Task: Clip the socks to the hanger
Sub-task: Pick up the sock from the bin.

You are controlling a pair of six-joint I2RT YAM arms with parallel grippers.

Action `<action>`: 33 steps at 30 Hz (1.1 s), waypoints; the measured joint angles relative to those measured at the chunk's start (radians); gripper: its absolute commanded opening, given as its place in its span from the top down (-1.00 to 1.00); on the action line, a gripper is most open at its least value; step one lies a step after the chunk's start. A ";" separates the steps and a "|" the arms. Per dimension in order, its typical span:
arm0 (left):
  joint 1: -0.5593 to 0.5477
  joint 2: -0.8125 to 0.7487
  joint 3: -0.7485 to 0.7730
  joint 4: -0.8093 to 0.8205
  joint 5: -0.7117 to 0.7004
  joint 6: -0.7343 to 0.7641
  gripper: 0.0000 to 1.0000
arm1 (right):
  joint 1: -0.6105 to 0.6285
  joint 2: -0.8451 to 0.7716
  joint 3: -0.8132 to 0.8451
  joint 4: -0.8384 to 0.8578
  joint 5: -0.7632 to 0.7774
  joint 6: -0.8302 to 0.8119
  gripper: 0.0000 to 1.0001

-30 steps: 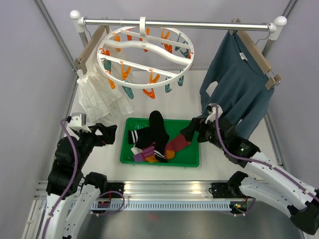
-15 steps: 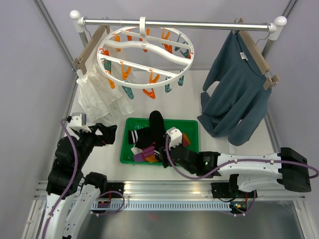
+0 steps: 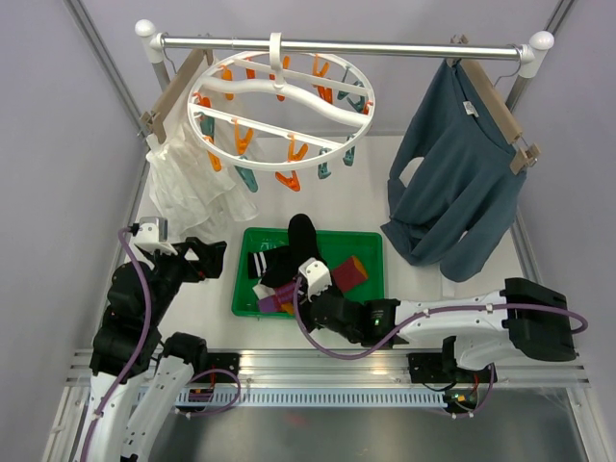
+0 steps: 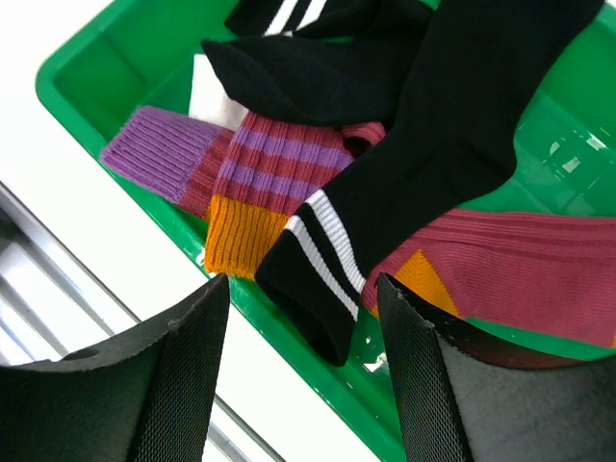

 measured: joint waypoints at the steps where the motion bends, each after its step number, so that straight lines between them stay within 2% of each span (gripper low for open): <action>1: 0.000 0.000 0.000 0.000 0.000 0.000 -0.99 | 0.001 0.016 0.005 0.001 0.001 -0.004 -0.36; 6: 0.000 0.004 0.000 0.000 0.000 0.000 -1.00 | 0.003 0.063 0.019 0.000 0.014 -0.020 -0.29; 13: 0.000 0.007 0.000 0.000 0.021 0.000 -1.00 | 0.003 0.103 0.031 0.001 0.042 -0.038 0.05; 17: 0.000 0.011 0.000 0.000 0.026 0.000 -0.99 | 0.003 0.124 0.036 0.000 0.050 -0.050 0.17; 18: 0.000 0.013 0.000 0.000 0.027 0.000 -1.00 | 0.003 0.126 0.037 0.000 0.054 -0.052 0.22; 19: 0.000 0.015 0.000 0.000 0.029 0.000 -0.99 | 0.002 0.126 0.037 0.000 0.057 -0.053 0.40; 21: 0.000 0.016 0.000 0.000 0.034 0.000 -0.99 | -0.003 0.126 0.037 0.000 0.060 -0.060 0.55; 22: 0.000 0.017 0.000 0.001 0.044 0.000 -1.00 | -0.005 0.126 0.038 -0.001 0.063 -0.061 0.72; 25: 0.000 0.022 0.000 0.007 0.092 0.000 -0.98 | -0.016 0.120 0.044 -0.019 0.072 -0.071 0.99; 27: 0.000 0.033 -0.004 0.035 0.153 -0.002 -0.91 | -0.020 0.102 0.053 -0.051 0.085 -0.082 0.99; 33: 0.000 0.111 -0.047 0.200 0.376 -0.072 -0.90 | -0.026 -0.032 0.164 -0.208 0.107 -0.143 0.99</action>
